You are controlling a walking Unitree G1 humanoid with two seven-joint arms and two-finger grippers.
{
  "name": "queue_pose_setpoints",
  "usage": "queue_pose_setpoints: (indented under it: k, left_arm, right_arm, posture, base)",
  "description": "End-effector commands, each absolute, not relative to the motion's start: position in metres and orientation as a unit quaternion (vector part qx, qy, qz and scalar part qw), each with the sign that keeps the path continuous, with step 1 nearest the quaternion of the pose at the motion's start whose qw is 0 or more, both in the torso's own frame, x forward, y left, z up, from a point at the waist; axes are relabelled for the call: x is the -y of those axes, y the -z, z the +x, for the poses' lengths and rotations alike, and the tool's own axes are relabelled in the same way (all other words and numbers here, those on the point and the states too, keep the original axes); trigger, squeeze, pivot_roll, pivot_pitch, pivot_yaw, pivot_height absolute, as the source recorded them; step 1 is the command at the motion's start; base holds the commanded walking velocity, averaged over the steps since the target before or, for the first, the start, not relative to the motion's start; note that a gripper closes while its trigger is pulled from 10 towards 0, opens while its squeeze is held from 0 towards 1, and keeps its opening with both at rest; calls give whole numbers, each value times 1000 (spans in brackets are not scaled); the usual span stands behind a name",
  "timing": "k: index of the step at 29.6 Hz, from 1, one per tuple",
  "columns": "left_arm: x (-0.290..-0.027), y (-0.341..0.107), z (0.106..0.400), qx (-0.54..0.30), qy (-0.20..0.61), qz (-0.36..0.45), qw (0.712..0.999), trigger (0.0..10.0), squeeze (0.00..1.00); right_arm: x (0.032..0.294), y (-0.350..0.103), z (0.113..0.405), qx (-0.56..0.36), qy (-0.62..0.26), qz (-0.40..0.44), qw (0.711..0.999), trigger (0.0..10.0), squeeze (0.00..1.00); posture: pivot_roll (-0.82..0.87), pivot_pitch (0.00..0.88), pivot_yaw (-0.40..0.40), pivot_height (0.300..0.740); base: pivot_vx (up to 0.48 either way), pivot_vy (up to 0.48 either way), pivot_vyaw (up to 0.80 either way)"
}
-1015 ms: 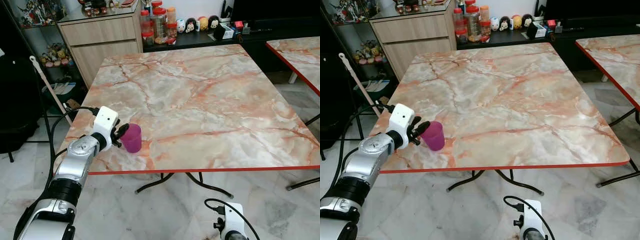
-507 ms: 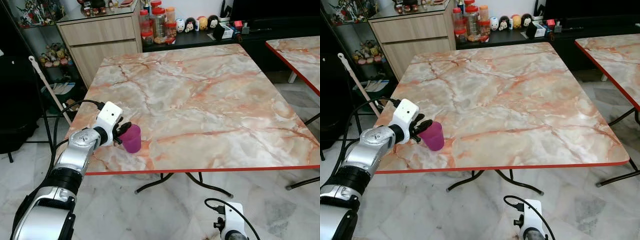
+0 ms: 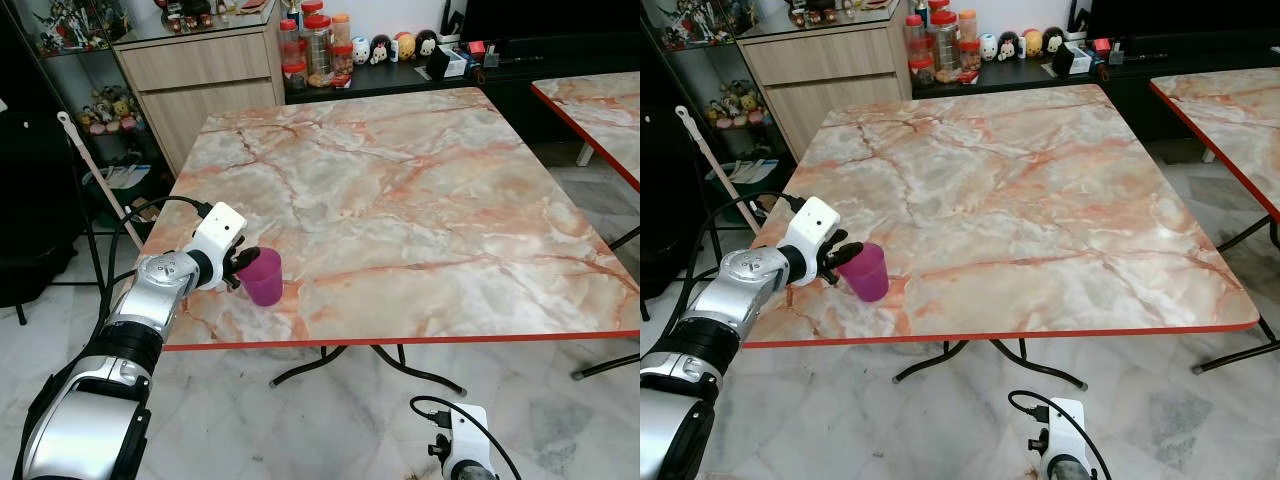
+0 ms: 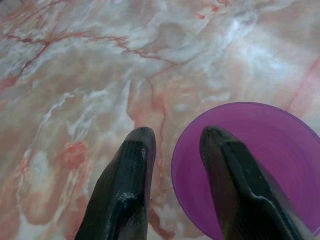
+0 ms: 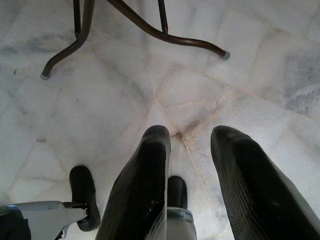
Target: Setting the table
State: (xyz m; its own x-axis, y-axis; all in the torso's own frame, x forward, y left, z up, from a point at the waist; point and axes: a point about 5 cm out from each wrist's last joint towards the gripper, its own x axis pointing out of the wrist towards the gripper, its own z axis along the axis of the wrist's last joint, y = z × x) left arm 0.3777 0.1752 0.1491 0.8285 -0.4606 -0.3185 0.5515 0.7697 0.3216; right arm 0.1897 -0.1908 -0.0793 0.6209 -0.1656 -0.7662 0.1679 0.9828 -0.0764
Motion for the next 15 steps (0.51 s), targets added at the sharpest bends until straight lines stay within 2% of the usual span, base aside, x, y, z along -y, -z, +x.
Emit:
queue_pose_setpoints:
  k: [1, 15]
  left_arm:
    - [-183, -156, 380, -113, 269, 227, 929, 10000, 0]
    - [-180, -148, 381, -135, 284, 234, 920, 10000, 0]
  right_arm:
    - [190, 79, 190, -426, 95, 7, 900, 10000, 0]
    - [192, 79, 190, -425, 98, 6, 900, 10000, 0]
  posture:
    - [5, 0, 104, 740]
    - [-1, 0, 101, 740]
  base:
    - [0, 0, 0]
    - [0, 0, 0]
